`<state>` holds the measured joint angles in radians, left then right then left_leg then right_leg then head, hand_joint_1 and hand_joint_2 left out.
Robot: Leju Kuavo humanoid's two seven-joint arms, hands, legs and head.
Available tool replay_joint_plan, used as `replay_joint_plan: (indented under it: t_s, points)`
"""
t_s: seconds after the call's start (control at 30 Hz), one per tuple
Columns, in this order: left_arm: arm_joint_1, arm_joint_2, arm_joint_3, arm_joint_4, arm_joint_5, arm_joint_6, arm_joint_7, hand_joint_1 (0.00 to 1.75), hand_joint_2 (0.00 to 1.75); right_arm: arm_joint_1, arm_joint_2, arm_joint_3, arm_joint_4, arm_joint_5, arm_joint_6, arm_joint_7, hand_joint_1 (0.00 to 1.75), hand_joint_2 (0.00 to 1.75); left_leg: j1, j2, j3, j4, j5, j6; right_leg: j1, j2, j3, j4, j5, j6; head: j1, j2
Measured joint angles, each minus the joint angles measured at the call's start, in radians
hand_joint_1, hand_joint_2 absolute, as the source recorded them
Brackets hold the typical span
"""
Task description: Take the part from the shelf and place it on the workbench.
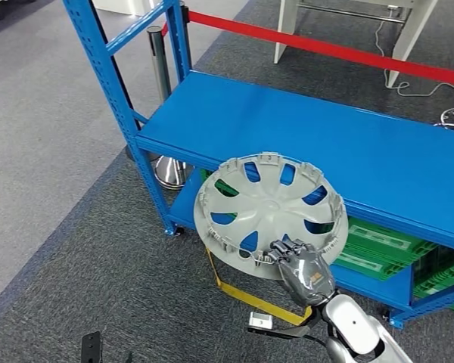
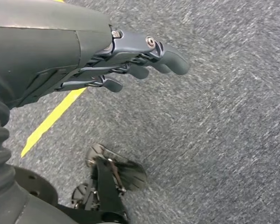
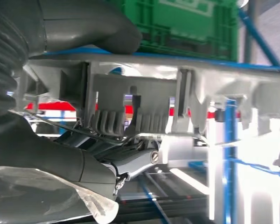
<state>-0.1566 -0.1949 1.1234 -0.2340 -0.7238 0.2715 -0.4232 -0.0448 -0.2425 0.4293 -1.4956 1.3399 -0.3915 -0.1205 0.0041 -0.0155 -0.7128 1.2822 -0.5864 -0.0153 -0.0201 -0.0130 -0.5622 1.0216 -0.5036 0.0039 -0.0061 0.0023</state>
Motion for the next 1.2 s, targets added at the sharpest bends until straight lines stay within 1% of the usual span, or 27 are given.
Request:
replay_joint_plan:
  t_s: [0.03,0.07,0.1,0.17,0.23,0.27,0.33,0.37,0.43,0.5,0.53,0.57,0.6,0.63,0.7,0.73,0.77,0.83,0.87,0.9,0.97,1.0,1.03,1.07,1.1,1.13,1.2]
  points:
    - [0.001,-0.003,-0.001,0.000,-0.001,0.002,0.000,0.00,1.75,0.003,0.000,0.000,-0.001,0.002,0.000,-0.002,1.75,1.75,0.002,0.002,-0.014,0.031,-0.004,-0.002,0.000,-0.012,0.001,0.000,-0.001,-0.001,0.000,0.000]
    - [0.003,-0.006,-0.001,0.000,-0.001,0.004,0.000,0.00,1.75,0.005,-0.001,0.000,-0.001,0.005,0.001,-0.004,1.75,1.75,0.004,0.005,-0.010,0.024,0.011,-0.003,0.000,-0.024,0.002,0.000,-0.002,0.000,0.000,0.000]
    - [0.004,-0.008,-0.001,0.000,-0.002,0.007,0.002,0.00,1.75,0.006,-0.001,0.000,-0.001,0.007,0.001,-0.005,1.75,1.75,0.006,0.010,0.012,-0.021,0.042,-0.003,0.000,-0.035,0.004,0.000,-0.004,0.001,0.000,0.000]
    - [0.006,-0.010,-0.001,0.001,0.002,0.016,0.007,0.00,1.75,0.003,-0.001,0.001,-0.001,0.008,0.001,-0.010,1.75,1.75,0.001,0.050,0.077,-0.156,0.102,0.000,0.004,-0.055,0.009,0.002,-0.008,0.008,0.000,0.000]
    - [0.009,-0.011,0.002,0.001,0.023,0.024,0.014,0.00,1.75,-0.021,0.002,0.005,0.012,0.001,0.001,-0.026,1.75,1.75,-0.006,0.082,0.108,-0.235,0.120,0.008,0.011,-0.071,0.010,0.002,-0.011,0.017,0.001,0.000]
    - [0.012,-0.011,0.006,0.001,0.037,0.027,0.017,0.00,1.75,-0.048,0.008,0.011,0.031,-0.004,0.003,-0.034,1.75,1.75,-0.010,0.081,0.107,-0.243,0.117,0.013,0.013,-0.079,0.009,0.002,-0.011,0.021,0.002,0.000]
    - [0.022,-0.008,0.018,0.001,0.057,0.031,0.026,0.00,1.75,-0.121,0.029,0.030,0.082,-0.012,0.012,-0.044,1.75,1.75,-0.009,0.066,0.104,-0.248,0.122,0.025,0.010,-0.085,0.006,0.003,-0.015,0.030,0.002,0.000]
    - [0.025,-0.006,0.023,0.001,0.059,0.033,0.033,0.00,1.75,-0.156,0.040,0.040,0.108,-0.015,0.018,-0.045,1.75,1.75,-0.008,0.057,0.104,-0.251,0.126,0.032,0.008,-0.071,0.000,0.015,-0.026,0.034,0.003,0.000]
    - [0.026,-0.004,0.027,0.001,0.053,0.041,0.053,0.00,1.75,-0.204,0.056,0.055,0.150,-0.019,0.024,-0.042,1.75,1.75,-0.005,0.034,0.103,-0.254,0.132,0.044,0.005,-0.026,-0.040,0.103,-0.077,0.038,0.008,0.000]
    - [0.026,-0.002,0.028,0.001,0.044,0.050,0.075,0.00,1.75,-0.223,0.065,0.068,0.183,-0.023,0.026,-0.033,1.75,1.75,-0.007,0.003,0.101,-0.254,0.135,0.050,0.006,0.003,-0.104,0.238,-0.133,0.037,0.012,0.000]
    - [0.028,0.000,0.028,0.001,0.043,0.052,0.081,0.00,1.75,-0.226,0.066,0.073,0.194,-0.023,0.026,-0.027,1.75,1.75,-0.008,-0.013,0.101,-0.253,0.135,0.051,0.006,0.008,-0.126,0.279,-0.140,0.037,0.012,0.000]
    - [0.030,0.001,0.028,0.001,0.042,0.052,0.083,0.00,1.75,-0.226,0.067,0.077,0.201,-0.024,0.025,-0.022,1.75,1.75,-0.009,-0.029,0.101,-0.253,0.135,0.051,0.006,0.010,-0.133,0.284,-0.126,0.035,0.012,0.000]
    - [0.032,0.003,0.029,0.001,0.042,0.049,0.081,0.00,1.75,-0.225,0.068,0.080,0.206,-0.023,0.024,-0.018,1.75,1.75,-0.009,-0.045,0.102,-0.252,0.136,0.051,0.006,0.015,-0.120,0.246,-0.094,0.032,0.012,0.000]
    - [0.033,0.005,0.029,0.001,0.042,0.044,0.075,0.00,1.75,-0.225,0.068,0.083,0.209,-0.023,0.023,-0.014,1.75,1.75,-0.009,-0.060,0.102,-0.251,0.135,0.051,0.005,0.030,-0.094,0.179,-0.052,0.030,0.012,0.000]
    - [0.033,0.008,0.029,0.001,0.042,0.030,0.057,0.00,1.75,-0.225,0.068,0.088,0.215,-0.022,0.022,-0.010,1.75,1.75,-0.009,-0.085,0.097,-0.246,0.136,0.044,0.001,0.073,-0.040,0.055,-0.001,0.025,0.011,0.000]
    - [0.032,0.009,0.029,0.001,0.043,0.023,0.047,0.00,1.75,-0.225,0.068,0.090,0.217,-0.022,0.022,-0.009,1.75,1.75,-0.008,-0.095,0.093,-0.244,0.138,0.039,0.000,0.088,-0.025,0.024,0.004,0.024,0.011,0.000]
    - [0.032,0.010,0.029,0.001,0.043,0.019,0.041,0.00,1.75,-0.224,0.068,0.094,0.219,-0.022,0.022,-0.009,1.75,1.75,-0.006,-0.105,0.088,-0.244,0.141,0.033,0.001,0.091,-0.018,0.015,0.000,0.024,0.010,0.000]
    - [0.034,0.012,0.029,0.001,0.044,0.011,0.030,0.00,1.75,-0.223,0.068,0.100,0.221,-0.021,0.022,-0.009,1.75,1.75,-0.003,-0.121,0.084,-0.245,0.144,0.022,0.001,0.070,-0.011,0.007,0.003,0.019,0.010,0.000]
    - [0.035,0.013,0.029,0.001,0.046,0.007,0.023,0.00,1.75,-0.224,0.068,0.102,0.221,-0.021,0.022,-0.009,1.75,1.75,-0.004,-0.111,0.080,-0.237,0.137,0.017,0.000,0.058,-0.007,0.002,0.005,0.015,0.009,0.000]
    - [0.034,0.014,0.029,0.001,0.048,0.000,0.014,0.00,1.75,-0.224,0.068,0.104,0.222,-0.020,0.022,-0.010,1.75,1.75,-0.005,-0.088,0.069,-0.212,0.121,0.012,-0.001,0.044,-0.002,-0.004,0.006,0.010,0.006,0.000]
    - [0.028,0.014,0.029,0.001,0.048,-0.011,0.002,0.00,1.75,-0.221,0.069,0.106,0.224,-0.019,0.023,-0.010,1.75,1.75,-0.005,-0.027,0.018,-0.104,0.065,0.003,0.001,0.014,0.002,-0.008,0.006,0.002,-0.001,0.000]
    - [0.025,0.013,0.029,0.001,0.046,-0.015,-0.001,0.00,1.75,-0.219,0.069,0.107,0.226,-0.018,0.022,-0.010,1.75,1.75,-0.003,-0.009,-0.013,-0.039,0.039,-0.001,0.003,-0.002,0.003,-0.008,0.005,0.000,-0.002,0.000]
    - [0.022,0.011,0.029,0.002,0.044,-0.016,-0.001,0.00,1.75,-0.219,0.069,0.107,0.227,-0.016,0.021,-0.010,1.75,1.75,0.001,-0.001,-0.034,0.008,0.026,-0.004,0.004,-0.017,0.003,-0.007,0.003,-0.001,-0.002,0.000]
    - [0.021,0.009,0.029,0.002,0.041,-0.016,0.000,0.00,1.75,-0.219,0.070,0.108,0.228,-0.013,0.018,-0.010,1.75,1.75,0.004,0.003,-0.040,0.022,0.031,-0.007,0.004,-0.030,0.005,-0.007,0.002,-0.001,-0.002,0.000]
    - [0.021,0.008,0.029,0.002,0.038,-0.014,0.002,0.00,1.75,-0.219,0.072,0.109,0.228,-0.010,0.013,-0.010,1.75,1.75,0.008,0.008,-0.026,-0.004,0.054,-0.009,0.004,-0.042,0.007,-0.007,0.000,0.000,-0.003,0.000]
    - [0.021,0.007,0.028,0.002,0.035,-0.011,0.004,0.00,1.75,-0.219,0.074,0.110,0.228,-0.007,0.008,-0.009,1.75,1.75,0.010,0.020,0.004,-0.064,0.090,-0.010,0.004,-0.053,0.011,-0.007,-0.004,0.002,-0.003,0.000]
    - [0.019,0.005,0.027,0.002,0.029,-0.005,0.008,0.00,1.75,-0.218,0.077,0.111,0.228,0.000,-0.005,-0.007,1.75,1.75,0.005,0.070,0.065,-0.187,0.135,-0.007,0.009,-0.073,0.017,-0.005,-0.011,0.011,-0.004,0.000]
